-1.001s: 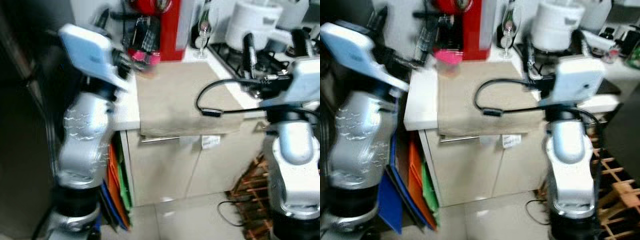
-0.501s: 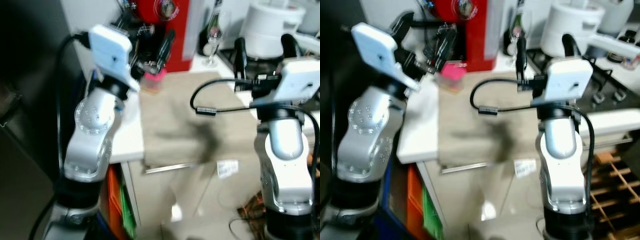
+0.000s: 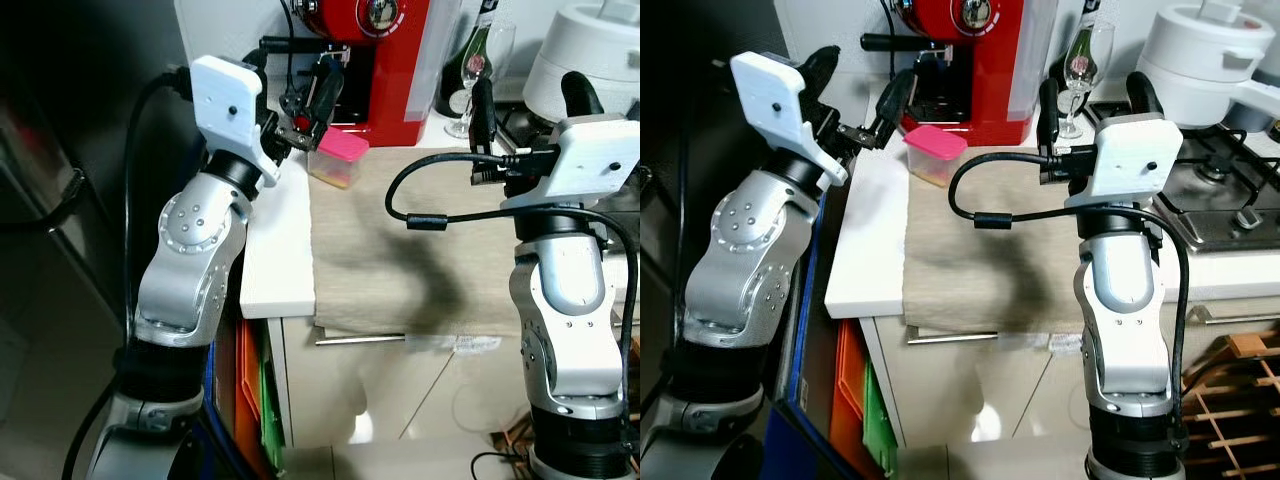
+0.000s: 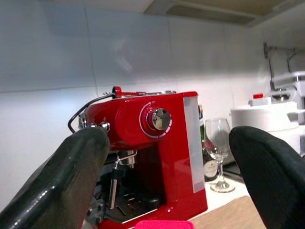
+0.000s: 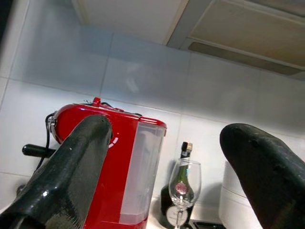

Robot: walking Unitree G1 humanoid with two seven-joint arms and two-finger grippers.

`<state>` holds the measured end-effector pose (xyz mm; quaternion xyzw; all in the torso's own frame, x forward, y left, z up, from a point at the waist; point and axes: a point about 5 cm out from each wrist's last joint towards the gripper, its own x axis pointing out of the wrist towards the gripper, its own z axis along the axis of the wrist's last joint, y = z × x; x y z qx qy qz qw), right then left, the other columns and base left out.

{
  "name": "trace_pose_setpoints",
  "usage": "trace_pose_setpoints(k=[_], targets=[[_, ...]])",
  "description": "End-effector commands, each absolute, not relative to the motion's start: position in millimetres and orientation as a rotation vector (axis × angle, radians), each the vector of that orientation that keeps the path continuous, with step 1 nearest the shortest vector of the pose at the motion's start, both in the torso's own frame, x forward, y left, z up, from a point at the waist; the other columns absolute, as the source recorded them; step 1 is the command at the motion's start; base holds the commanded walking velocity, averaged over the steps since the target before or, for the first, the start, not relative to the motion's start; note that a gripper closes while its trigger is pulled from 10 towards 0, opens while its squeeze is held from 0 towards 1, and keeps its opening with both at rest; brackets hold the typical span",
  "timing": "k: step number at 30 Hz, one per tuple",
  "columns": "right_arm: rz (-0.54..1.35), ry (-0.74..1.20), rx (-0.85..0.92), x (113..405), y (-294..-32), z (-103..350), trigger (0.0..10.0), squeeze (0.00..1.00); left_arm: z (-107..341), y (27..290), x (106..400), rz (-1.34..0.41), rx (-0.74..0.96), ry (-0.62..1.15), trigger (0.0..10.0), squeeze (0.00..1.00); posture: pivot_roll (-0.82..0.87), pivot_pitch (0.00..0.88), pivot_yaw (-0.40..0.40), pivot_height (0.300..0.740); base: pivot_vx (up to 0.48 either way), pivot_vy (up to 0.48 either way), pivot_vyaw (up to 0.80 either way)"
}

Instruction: Restocking fridge

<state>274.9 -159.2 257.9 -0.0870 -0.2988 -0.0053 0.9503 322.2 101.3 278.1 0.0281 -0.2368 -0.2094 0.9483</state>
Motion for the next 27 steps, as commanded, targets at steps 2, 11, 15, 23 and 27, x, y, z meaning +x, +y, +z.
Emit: trace_pose_setpoints(k=[2,11,15,23,27], targets=[[-0.015,-0.603,-0.179,273.9,-160.2,256.7,10.0,0.0,280.1,102.9,326.1,-0.422,0.08,-0.475,10.0,0.0,-0.09,0.0,0.034,0.74,0.0,0.0,0.0],[-0.026,-0.592,-0.188,270.3,-161.5,253.0,10.0,0.0,279.5,106.7,348.2,-0.46,0.125,-0.438,10.0,0.0,-0.11,0.0,0.05,0.74,0.0,0.0,0.0],[-0.026,-0.58,-0.188,266.2,-161.5,249.6,10.0,0.0,277.6,109.0,362.7,-0.449,0.145,-0.406,10.0,0.0,-0.12,0.0,0.05,0.74,0.0,0.0,0.0],[-0.006,-0.527,-0.208,252.1,-161.0,236.9,10.0,0.0,275.9,104.3,396.5,-0.377,0.096,-0.331,10.0,0.0,-0.21,0.0,0.057,0.74,0.0,0.0,0.0],[0.025,-0.502,-0.211,241.9,-162.4,235.2,10.0,0.0,270.7,110.9,405.8,-0.339,0.077,-0.305,10.0,0.0,-0.25,0.024,0.047,0.74,0.0,0.0,0.0]])
